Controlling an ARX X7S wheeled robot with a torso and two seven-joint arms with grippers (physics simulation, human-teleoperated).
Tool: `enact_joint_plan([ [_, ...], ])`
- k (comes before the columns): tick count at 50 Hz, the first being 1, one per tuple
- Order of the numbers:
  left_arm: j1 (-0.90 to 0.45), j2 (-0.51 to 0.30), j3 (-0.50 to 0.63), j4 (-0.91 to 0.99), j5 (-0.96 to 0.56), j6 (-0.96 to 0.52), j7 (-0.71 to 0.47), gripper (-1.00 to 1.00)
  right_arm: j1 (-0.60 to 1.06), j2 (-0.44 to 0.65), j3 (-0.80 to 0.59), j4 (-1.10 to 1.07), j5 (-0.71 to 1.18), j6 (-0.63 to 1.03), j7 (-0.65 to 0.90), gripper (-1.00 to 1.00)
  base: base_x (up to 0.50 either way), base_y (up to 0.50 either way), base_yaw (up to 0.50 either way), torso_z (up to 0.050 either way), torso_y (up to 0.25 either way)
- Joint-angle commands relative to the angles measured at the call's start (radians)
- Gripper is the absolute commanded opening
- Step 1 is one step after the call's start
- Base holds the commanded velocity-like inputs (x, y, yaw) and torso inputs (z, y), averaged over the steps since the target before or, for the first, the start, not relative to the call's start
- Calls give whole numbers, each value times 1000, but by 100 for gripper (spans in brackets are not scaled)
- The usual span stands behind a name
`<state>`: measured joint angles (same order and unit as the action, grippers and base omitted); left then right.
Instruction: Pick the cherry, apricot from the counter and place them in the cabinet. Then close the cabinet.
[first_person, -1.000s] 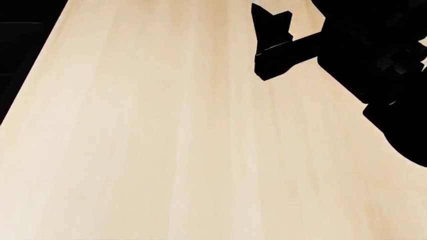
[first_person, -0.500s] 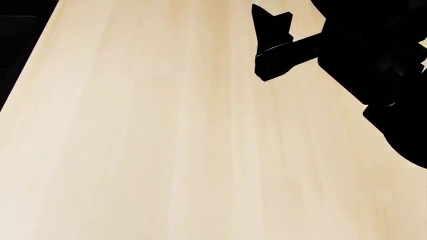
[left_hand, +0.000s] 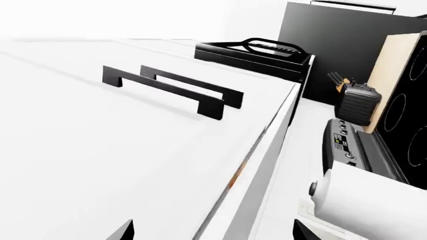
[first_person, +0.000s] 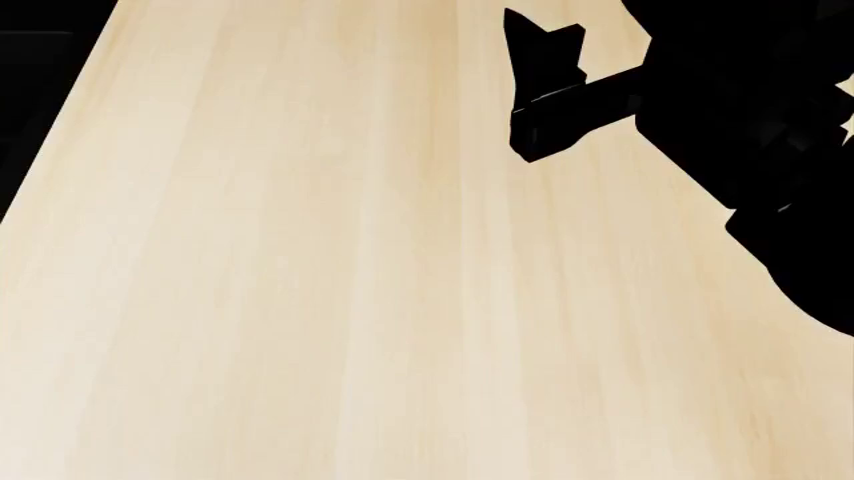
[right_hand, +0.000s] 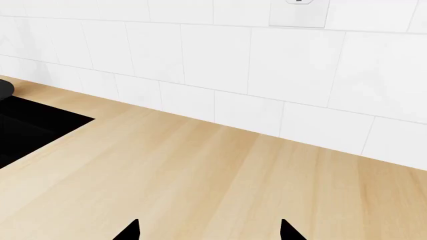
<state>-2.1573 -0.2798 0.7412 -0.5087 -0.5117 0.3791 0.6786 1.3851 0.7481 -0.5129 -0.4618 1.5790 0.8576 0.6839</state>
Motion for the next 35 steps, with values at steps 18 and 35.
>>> enact_joint_plan([
  [18, 67, 131, 274, -230, 196, -1004, 101, 100, -1, -1, -6, -5, -6, -8, 0, 100, 7, -9, -9, 0, -10],
  [35, 79, 119, 251, -214, 181, -1008, 80, 100, -9, -1, -9, -6, -14, -13, -4, 100, 7, -7, -8, 0, -9],
])
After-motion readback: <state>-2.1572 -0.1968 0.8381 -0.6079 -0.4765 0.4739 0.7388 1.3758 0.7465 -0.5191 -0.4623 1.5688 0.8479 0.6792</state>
